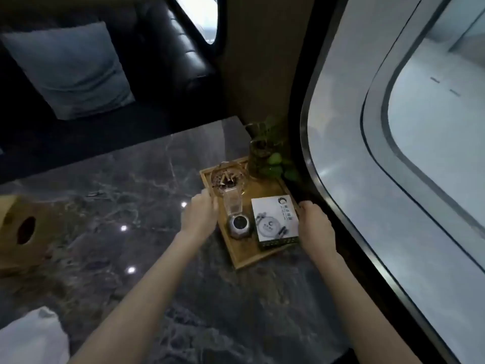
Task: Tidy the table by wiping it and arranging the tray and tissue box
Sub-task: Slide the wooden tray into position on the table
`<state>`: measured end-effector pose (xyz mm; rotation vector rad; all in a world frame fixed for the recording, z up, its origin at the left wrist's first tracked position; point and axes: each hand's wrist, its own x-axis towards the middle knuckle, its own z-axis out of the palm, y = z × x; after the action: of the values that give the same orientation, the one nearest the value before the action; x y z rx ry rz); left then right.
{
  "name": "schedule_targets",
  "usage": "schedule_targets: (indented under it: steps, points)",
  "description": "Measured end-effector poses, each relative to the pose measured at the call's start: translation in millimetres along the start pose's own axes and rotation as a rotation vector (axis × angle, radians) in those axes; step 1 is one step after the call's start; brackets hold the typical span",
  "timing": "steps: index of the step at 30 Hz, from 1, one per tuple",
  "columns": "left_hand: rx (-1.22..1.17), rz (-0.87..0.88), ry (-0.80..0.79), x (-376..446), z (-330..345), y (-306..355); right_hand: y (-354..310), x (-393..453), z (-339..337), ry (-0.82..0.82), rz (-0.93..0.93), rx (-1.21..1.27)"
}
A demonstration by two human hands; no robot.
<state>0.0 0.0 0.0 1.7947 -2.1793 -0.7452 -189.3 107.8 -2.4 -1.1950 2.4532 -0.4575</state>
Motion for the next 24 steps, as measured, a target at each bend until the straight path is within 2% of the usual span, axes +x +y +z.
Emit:
schedule_targets:
  steps: [4,9,13,18,21,24]
  points:
    - [0.009,-0.094,-0.068,1.9,26.6,-8.5,26.4,5.2,15.1,-0.062,-0.014,-0.097]
    - [-0.007,-0.122,-0.117,3.4,52.0,-21.3,50.5,17.1,37.1,-0.138,0.003,-0.038]
    - [-0.006,-0.138,-0.126,3.8,63.3,-27.2,57.0,23.7,49.5,-0.164,0.010,0.104]
    - [-0.005,-0.143,-0.091,6.1,74.2,-29.7,55.6,24.9,50.6,-0.069,0.028,0.303]
    - [0.020,-0.146,-0.072,7.3,80.0,-30.3,57.2,27.0,54.4,0.041,0.039,0.326]
    - [-0.003,-0.139,-0.075,8.3,82.1,-31.6,57.6,29.1,56.7,0.080,0.055,0.334]
